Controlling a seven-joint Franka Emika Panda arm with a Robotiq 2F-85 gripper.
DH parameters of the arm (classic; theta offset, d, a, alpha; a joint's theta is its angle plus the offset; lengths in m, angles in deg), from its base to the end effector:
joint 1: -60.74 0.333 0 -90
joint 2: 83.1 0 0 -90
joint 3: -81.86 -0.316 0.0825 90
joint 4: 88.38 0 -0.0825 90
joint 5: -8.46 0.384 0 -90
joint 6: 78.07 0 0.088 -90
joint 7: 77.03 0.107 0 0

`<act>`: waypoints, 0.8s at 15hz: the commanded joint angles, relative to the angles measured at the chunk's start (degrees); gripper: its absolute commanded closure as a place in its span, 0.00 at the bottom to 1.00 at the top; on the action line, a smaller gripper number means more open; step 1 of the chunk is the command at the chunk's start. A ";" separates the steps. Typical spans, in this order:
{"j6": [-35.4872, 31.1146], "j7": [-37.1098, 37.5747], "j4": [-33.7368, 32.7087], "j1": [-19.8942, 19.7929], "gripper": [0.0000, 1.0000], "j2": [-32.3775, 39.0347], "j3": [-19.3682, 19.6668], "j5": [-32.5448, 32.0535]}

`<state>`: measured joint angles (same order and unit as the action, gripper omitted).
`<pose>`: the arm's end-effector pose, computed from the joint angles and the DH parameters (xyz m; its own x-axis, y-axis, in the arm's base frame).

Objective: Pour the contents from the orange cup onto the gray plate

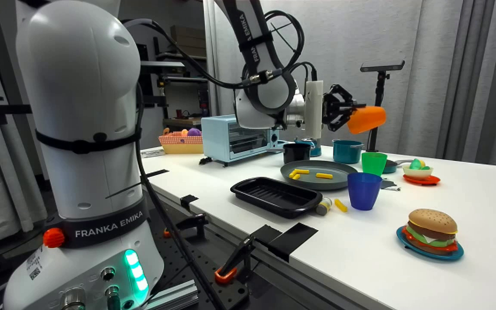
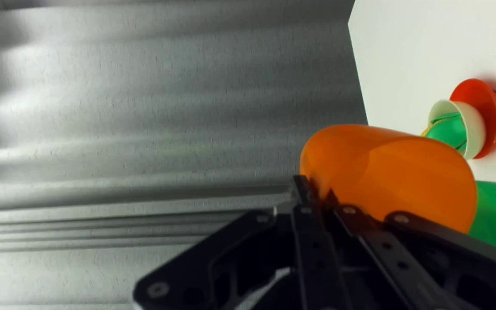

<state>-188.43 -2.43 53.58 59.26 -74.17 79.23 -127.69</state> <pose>0.4925 -0.0381 0.2566 0.6315 0.7712 0.0805 -0.0669 -0.0493 0.9965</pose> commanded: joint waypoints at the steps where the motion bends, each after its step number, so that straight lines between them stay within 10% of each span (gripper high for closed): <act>1: -4.37 1.02 -2.29 -0.48 1.00 -2.06 -0.18 9.95; 12: -16.96 -1.18 -7.08 -0.75 1.00 -10.04 2.04 40.90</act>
<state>-200.27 -1.90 46.62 59.00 -80.91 80.00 -94.08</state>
